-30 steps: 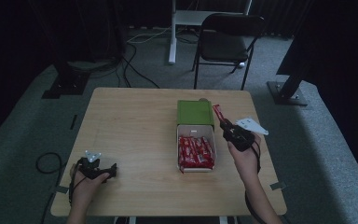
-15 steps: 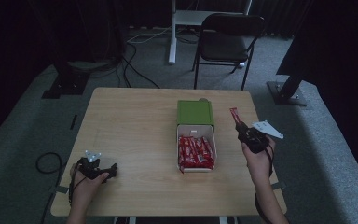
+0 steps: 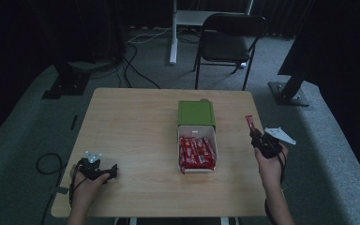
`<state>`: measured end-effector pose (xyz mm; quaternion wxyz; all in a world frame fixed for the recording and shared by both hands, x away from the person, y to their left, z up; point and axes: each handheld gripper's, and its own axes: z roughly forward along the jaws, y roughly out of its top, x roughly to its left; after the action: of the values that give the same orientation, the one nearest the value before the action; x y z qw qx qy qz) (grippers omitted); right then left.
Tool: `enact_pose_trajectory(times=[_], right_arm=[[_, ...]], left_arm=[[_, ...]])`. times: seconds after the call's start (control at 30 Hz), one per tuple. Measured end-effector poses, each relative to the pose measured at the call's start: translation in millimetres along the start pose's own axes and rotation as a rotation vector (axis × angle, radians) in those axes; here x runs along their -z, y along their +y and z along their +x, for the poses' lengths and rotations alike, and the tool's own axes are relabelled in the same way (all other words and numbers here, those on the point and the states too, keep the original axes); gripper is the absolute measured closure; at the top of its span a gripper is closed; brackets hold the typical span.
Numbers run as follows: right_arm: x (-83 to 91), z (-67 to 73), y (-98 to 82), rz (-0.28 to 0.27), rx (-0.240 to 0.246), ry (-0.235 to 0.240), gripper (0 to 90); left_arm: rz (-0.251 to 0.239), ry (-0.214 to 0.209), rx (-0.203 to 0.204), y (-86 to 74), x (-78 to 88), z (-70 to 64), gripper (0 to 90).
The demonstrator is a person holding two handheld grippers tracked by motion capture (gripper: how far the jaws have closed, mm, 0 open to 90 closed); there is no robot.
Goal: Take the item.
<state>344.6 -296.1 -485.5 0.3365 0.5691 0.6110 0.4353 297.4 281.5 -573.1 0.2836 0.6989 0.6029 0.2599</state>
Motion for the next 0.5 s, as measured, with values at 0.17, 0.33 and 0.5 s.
enact_pose_trajectory(times=[0.17, 0.33, 0.5], right_arm=[[-1.5, -10.2, -10.0, 0.021, -0.018, -0.025, 78.7], [-2.0, -18.6, -16.0, 0.037, -0.039, -0.047, 78.7], [-4.1, -28.7, -24.2, 0.058, -0.049, -0.095, 78.6]], left_arm=[[-0.001, 0.000, 0.001, 0.0, 0.0, 0.0, 2.8], [0.000, 0.000, 0.000, 0.0, 0.0, 0.0, 2.8], [0.000, 0.000, 0.000, 0.0, 0.0, 0.0, 2.8]])
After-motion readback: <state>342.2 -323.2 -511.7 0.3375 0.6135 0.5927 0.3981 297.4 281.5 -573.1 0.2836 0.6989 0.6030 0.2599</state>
